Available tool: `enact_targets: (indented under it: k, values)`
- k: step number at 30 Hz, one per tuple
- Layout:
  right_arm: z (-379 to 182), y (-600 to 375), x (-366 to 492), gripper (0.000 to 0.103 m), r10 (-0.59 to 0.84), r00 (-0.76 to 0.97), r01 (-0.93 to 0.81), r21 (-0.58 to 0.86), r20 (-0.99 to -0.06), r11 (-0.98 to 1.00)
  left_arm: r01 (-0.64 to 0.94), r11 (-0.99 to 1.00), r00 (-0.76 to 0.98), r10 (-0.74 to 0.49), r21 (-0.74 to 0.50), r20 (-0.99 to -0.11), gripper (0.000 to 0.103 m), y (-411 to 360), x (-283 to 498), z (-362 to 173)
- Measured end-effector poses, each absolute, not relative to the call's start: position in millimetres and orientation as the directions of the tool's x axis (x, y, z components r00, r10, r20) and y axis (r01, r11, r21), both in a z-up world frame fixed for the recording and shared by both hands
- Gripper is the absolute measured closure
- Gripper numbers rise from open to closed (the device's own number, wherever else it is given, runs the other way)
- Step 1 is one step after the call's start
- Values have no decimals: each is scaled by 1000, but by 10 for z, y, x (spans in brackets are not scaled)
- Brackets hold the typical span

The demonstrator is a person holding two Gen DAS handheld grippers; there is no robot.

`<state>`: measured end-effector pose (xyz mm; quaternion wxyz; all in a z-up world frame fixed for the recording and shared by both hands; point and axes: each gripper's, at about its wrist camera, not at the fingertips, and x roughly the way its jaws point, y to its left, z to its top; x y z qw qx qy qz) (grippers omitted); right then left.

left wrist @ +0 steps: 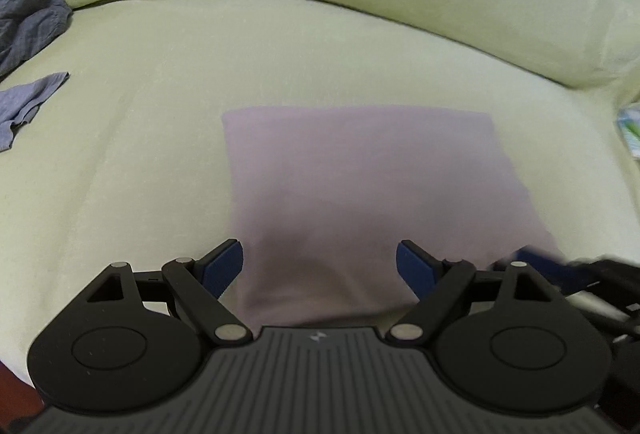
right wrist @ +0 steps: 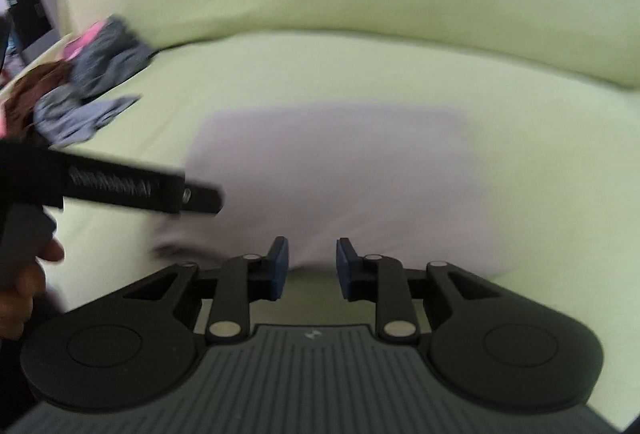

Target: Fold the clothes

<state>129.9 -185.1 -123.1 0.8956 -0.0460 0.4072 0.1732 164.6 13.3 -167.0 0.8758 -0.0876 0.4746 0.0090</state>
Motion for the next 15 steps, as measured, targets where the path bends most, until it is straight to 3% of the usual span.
enact_targets:
  k: [4, 7, 10, 15]
  values:
    - [-1397, -1980, 1482, 89, 229, 585, -387, -20, -778, 922, -104, 995, 546, 65, 9, -835, 17, -115, 1496, -1889]
    - [-1366, -1949, 1423, 90, 244, 562, -458, -51, -791, 888, -98, 994, 515, 89, 45, -852, 20, -199, 1286, -1847]
    - [-1149, -2067, 1472, 90, 255, 572, -474, -60, -779, 879, -122, 992, 569, 76, 7, -819, 20, -196, 1226, -1623]
    - [-953, -2170, 2056, 88, 374, 641, -529, -34, -670, 848, -131, 991, 634, 74, -13, -770, 19, -261, 1828, -1441]
